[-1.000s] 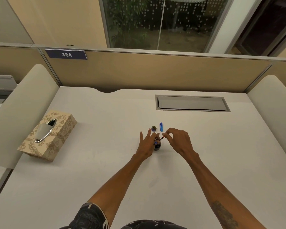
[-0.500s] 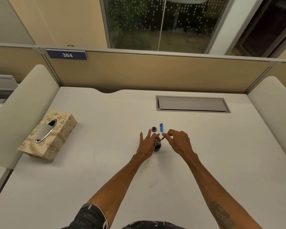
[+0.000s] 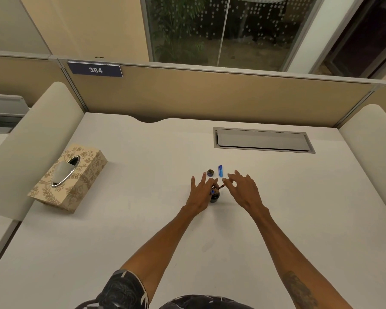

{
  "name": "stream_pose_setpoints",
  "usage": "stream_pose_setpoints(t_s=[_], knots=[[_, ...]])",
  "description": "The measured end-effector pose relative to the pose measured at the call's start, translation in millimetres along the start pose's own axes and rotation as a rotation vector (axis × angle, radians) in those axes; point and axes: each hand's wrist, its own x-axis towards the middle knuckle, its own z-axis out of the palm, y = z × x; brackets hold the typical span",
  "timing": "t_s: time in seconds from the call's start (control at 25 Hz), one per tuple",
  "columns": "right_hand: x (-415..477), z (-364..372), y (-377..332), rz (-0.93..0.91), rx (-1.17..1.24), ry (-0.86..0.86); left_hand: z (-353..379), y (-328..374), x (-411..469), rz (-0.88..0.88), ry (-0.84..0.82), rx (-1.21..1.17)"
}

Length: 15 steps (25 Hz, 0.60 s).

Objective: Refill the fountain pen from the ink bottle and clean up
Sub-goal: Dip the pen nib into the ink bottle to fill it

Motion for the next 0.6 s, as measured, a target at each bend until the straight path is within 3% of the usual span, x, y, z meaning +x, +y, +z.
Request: stream_pose_setpoints(t_s=[0.32,0.6], knots=[[4,-10,5,-0.188,0.029,-0.017,-2,0,1,0.003,-0.016,0.02],[2,-1,2,-0.095,-0.087,0.105,0,0,0,0.002,-0.011,0.033]])
